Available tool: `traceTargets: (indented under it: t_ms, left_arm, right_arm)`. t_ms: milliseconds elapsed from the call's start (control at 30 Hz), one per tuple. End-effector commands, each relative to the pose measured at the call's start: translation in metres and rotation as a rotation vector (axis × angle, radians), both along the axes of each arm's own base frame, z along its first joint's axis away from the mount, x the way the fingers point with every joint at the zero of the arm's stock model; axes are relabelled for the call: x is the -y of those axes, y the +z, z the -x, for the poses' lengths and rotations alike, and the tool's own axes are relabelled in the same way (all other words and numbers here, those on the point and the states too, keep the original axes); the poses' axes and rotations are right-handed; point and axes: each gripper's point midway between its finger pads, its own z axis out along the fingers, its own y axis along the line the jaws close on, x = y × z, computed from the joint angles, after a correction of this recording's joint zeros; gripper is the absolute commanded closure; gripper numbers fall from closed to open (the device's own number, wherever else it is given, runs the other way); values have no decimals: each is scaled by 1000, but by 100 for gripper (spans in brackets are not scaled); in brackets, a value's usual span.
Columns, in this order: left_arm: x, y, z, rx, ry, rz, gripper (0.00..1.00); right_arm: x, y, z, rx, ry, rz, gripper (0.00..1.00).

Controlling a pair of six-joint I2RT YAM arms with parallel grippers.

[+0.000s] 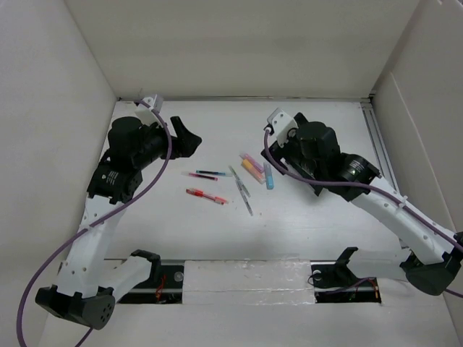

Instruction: Organize the desk

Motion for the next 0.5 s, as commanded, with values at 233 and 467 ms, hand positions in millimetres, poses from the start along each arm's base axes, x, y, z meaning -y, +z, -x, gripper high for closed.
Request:
traceTargets:
  t_ms: [233,467]
  left_arm:
    - [11,14,-2,29,-19,99,46]
    - [9,13,-8,38,-3,81,92]
  right_arm:
    - [-39,3,-12,69,136,-50,100]
    - [-40,-63,-36,-75,58,28,100]
